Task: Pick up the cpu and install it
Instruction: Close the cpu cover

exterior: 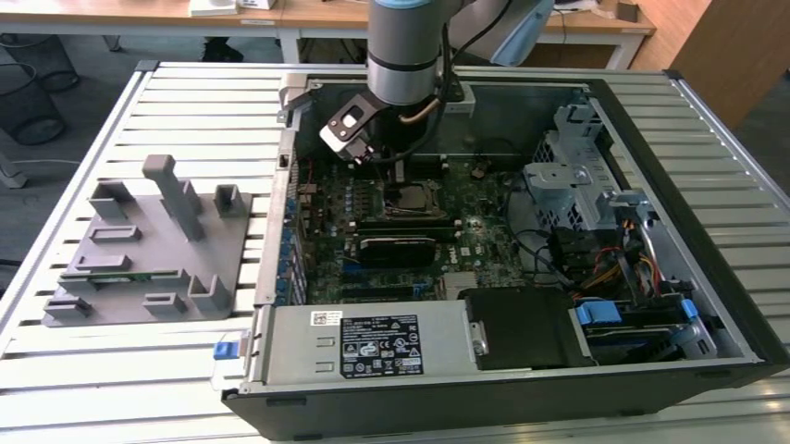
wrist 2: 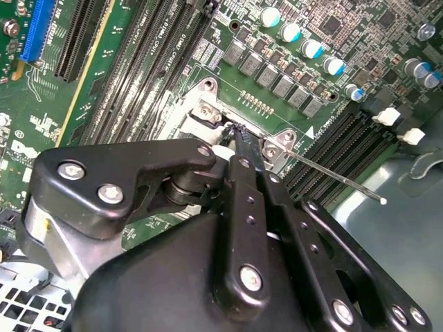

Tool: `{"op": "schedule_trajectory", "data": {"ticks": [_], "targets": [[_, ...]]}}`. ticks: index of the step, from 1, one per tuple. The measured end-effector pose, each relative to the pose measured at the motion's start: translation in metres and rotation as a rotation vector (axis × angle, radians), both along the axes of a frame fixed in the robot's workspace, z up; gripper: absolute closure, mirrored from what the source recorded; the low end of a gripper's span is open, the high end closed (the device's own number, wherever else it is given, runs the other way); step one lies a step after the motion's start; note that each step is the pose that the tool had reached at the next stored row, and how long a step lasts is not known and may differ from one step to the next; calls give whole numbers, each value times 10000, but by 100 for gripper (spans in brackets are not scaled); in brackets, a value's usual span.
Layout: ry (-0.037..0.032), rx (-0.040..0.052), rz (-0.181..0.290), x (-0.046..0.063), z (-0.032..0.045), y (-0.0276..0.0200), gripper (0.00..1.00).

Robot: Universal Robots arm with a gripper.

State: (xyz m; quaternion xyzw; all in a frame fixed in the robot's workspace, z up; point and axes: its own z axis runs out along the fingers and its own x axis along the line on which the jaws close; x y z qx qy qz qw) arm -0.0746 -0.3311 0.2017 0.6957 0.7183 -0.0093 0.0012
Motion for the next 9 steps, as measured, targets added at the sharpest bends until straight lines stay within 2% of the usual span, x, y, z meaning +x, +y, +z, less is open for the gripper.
{"op": "schedule_trajectory", "data": {"ticks": [9], "targets": [[1, -2, -1, 0, -34, 0, 89]]}}
